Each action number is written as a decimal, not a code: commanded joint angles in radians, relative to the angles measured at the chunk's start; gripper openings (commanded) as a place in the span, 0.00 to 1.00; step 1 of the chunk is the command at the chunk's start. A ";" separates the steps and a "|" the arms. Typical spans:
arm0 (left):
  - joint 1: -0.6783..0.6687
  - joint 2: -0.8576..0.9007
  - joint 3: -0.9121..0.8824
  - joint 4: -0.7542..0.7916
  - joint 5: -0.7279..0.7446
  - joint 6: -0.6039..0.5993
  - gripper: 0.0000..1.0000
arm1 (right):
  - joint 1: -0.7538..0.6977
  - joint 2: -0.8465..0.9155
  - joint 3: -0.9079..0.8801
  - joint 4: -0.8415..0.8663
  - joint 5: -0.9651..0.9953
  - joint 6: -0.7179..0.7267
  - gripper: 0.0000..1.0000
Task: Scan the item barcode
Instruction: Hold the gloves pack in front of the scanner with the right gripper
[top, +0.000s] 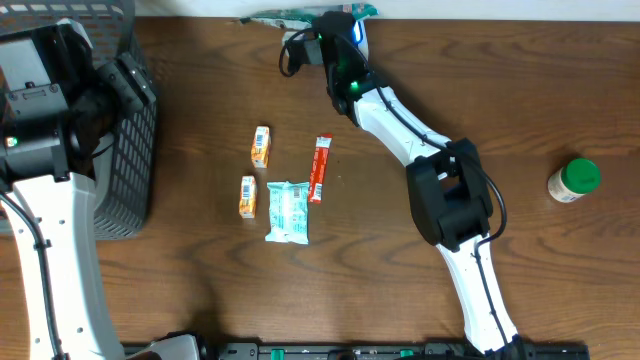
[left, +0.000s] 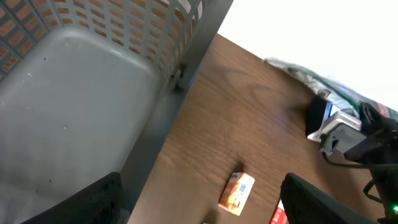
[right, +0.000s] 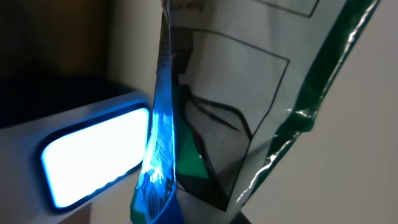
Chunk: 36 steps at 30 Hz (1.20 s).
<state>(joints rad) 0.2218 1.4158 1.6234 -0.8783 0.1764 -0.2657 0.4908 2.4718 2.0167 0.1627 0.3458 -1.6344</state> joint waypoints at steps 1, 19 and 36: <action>0.002 0.002 -0.001 0.001 -0.010 -0.009 0.82 | 0.002 0.020 0.018 0.045 -0.037 0.032 0.01; 0.002 0.002 -0.001 0.001 -0.010 -0.009 0.82 | 0.008 0.038 0.017 -0.146 -0.085 0.163 0.01; 0.002 0.002 -0.001 0.000 -0.010 -0.009 0.82 | 0.008 0.038 0.017 -0.145 -0.085 0.324 0.01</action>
<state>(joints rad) 0.2218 1.4158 1.6234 -0.8787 0.1764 -0.2657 0.4915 2.4966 2.0174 0.0044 0.2642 -1.3823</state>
